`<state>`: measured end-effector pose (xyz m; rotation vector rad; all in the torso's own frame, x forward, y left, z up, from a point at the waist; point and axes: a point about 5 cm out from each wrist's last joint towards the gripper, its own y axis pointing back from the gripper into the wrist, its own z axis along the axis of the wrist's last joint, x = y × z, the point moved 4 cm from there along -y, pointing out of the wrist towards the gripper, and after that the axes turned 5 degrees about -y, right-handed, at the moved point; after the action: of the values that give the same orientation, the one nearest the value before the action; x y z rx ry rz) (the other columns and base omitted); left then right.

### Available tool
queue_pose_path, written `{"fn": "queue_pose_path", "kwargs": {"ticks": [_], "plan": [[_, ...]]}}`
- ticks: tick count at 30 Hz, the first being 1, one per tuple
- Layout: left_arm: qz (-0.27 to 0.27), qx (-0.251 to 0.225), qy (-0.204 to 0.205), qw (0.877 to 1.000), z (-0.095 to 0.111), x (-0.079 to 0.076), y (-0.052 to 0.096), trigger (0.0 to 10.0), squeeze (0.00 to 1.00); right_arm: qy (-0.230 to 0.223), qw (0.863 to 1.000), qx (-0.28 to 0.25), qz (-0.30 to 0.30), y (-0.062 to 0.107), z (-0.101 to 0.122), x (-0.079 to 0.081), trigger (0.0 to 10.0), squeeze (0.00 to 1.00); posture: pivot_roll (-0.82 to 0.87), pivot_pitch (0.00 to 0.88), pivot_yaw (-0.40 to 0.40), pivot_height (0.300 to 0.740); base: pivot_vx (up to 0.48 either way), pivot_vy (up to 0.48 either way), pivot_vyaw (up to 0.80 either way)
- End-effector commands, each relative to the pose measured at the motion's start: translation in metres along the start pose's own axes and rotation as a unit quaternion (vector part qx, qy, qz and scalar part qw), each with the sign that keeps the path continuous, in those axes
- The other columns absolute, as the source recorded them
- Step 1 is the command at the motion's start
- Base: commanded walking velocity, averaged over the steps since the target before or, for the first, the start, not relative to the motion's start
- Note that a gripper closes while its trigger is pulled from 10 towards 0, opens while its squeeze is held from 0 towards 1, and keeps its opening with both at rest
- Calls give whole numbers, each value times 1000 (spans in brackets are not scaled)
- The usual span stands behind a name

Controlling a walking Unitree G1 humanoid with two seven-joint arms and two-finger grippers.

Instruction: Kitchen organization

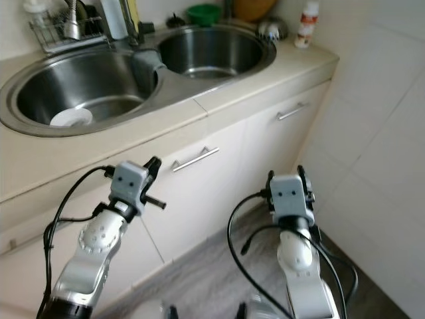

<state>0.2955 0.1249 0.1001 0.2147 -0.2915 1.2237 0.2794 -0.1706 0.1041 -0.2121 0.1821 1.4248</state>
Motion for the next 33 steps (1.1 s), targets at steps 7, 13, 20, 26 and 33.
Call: {"fn": "queue_pose_path", "kwargs": {"ticks": [7,13,20,26,33], "plan": [[-17,-21,-1,1000,9,-9,-6,10000,0,6,1000,4,-24,0,-2,-9,10000,0,92,0,4,740,0,-337,-800],[-11,-21,3,1000,9,-7,-7,10000,0,5,1000,4,-30,0,-2,-12,10000,0,92,0,4,740,0,0,-800],[-13,-17,0,1000,7,-9,-8,10000,0,6,999,4,-34,0,-2,-13,10000,0,88,0,4,740,0,0,-796],[-11,-16,-2,1000,6,-8,-9,10000,0,20,999,8,-36,-1,-5,-14,10000,0,87,0,5,740,0,0,0],[-9,-12,-5,1000,4,-8,-10,10000,0,20,999,11,-34,-1,-6,-13,10000,0,85,0,3,740,0,0,0]]}}
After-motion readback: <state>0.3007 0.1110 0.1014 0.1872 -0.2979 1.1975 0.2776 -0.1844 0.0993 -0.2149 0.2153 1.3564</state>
